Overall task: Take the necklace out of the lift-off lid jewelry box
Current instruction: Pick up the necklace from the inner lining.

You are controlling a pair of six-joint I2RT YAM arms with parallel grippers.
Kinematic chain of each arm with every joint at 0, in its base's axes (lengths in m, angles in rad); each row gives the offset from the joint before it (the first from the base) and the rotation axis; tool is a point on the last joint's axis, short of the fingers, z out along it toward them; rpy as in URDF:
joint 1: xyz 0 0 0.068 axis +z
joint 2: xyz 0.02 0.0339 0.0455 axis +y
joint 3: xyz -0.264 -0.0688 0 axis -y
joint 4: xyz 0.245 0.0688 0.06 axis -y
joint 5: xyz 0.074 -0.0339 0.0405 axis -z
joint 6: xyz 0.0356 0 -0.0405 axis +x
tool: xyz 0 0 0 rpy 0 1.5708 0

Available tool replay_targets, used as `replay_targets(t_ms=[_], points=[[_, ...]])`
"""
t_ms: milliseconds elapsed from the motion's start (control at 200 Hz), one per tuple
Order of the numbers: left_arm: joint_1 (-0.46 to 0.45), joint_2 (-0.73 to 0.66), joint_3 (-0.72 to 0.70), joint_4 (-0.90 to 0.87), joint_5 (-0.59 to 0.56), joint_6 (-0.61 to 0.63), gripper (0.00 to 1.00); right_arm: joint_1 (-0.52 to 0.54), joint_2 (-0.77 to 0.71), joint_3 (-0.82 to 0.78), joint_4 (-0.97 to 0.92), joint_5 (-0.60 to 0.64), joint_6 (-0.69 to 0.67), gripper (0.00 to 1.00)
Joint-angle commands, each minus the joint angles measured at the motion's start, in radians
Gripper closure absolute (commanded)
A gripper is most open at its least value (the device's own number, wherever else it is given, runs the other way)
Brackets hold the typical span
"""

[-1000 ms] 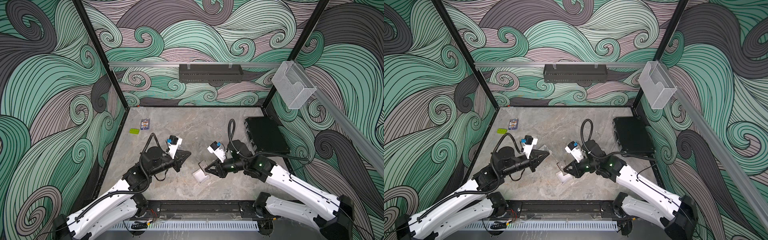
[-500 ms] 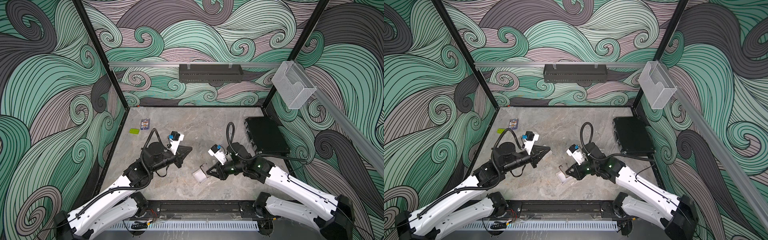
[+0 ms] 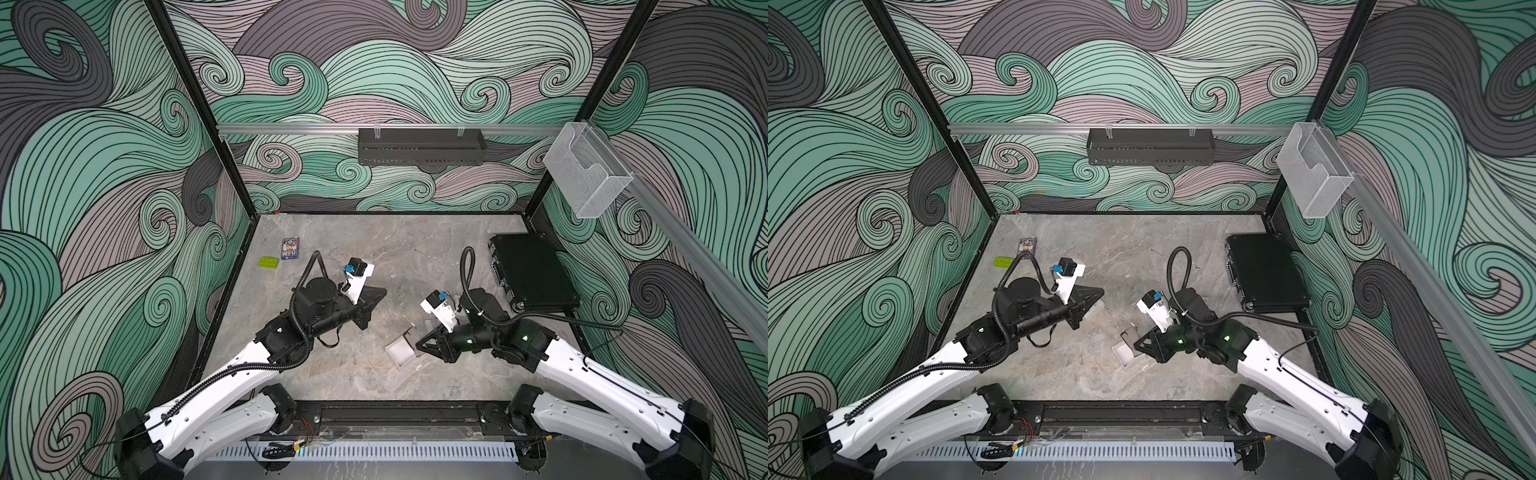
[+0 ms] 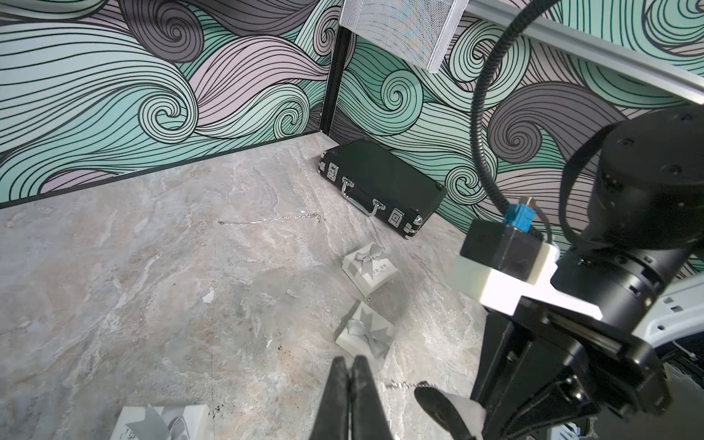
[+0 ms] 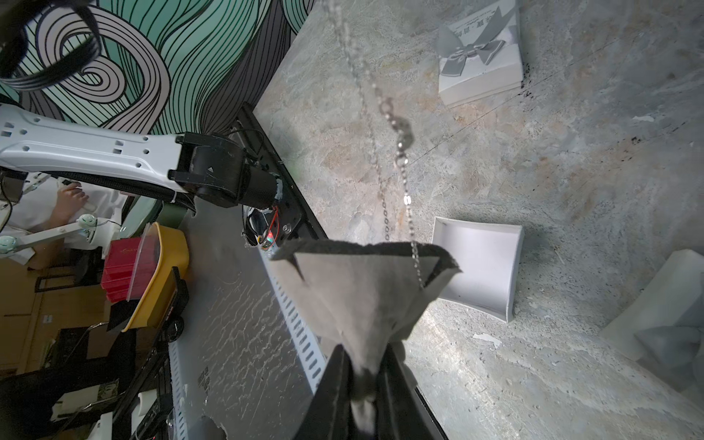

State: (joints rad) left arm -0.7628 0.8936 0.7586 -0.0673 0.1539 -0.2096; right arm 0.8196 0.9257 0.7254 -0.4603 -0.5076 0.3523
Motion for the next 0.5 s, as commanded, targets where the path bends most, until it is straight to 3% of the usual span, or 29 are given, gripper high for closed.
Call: replay_targets(t_ms=[0,495], points=[[-0.003,0.016,0.049,0.016,-0.032,0.027,1.0,-0.004,-0.033,-0.013,0.011,0.031,0.005,0.83],[0.008,0.075,0.018,0.017,-0.118,0.022,1.0,-0.011,-0.175,0.021,-0.036,0.162,-0.002,0.84]])
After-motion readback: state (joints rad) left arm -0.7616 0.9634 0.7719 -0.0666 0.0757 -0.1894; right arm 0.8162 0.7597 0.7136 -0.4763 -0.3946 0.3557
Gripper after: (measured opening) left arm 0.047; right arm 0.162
